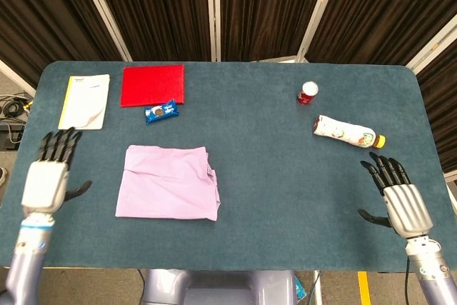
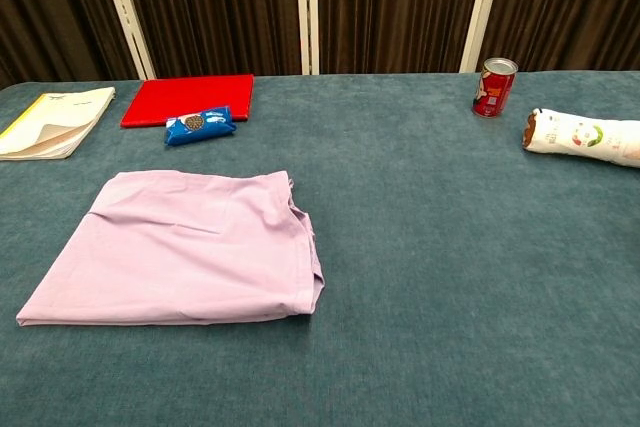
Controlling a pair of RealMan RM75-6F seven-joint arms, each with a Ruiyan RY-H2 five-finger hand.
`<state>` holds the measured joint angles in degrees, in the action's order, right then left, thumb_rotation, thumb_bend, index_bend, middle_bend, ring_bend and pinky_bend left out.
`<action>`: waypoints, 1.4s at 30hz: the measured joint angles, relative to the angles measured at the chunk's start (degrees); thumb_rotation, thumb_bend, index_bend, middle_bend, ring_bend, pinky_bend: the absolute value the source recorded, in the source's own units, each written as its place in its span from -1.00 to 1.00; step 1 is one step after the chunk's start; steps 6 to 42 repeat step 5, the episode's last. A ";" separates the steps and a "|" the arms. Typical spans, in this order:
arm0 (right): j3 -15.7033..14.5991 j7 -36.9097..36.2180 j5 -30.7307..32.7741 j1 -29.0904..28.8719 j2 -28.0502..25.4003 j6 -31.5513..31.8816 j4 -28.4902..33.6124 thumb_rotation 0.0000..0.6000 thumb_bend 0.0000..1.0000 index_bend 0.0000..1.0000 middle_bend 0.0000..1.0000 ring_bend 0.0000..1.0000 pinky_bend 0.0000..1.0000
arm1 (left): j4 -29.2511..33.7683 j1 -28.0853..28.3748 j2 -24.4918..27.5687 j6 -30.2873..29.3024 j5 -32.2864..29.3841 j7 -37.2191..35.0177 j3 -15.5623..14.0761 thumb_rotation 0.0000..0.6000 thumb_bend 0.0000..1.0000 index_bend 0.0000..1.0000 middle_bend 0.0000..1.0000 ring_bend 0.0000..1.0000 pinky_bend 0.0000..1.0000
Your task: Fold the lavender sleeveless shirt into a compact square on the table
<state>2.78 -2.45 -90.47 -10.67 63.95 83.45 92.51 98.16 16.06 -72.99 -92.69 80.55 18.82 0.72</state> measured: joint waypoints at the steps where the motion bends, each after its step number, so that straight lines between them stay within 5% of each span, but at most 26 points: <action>1: 0.10 0.98 -0.17 0.25 0.16 0.75 -0.04 1.00 -1.00 -0.76 -1.00 -1.00 -1.00 | 0.66 -1.10 0.28 -1.27 0.52 0.90 -0.54 1.00 -1.00 -1.00 -1.00 -1.00 -1.00; 42: 0.20 3.59 -0.72 1.04 0.39 2.19 0.02 1.00 -1.00 -0.77 -1.00 -1.00 -1.00 | 1.54 -4.03 0.73 -4.54 3.42 2.54 -2.11 1.00 -1.00 -1.00 -1.00 -1.00 -1.00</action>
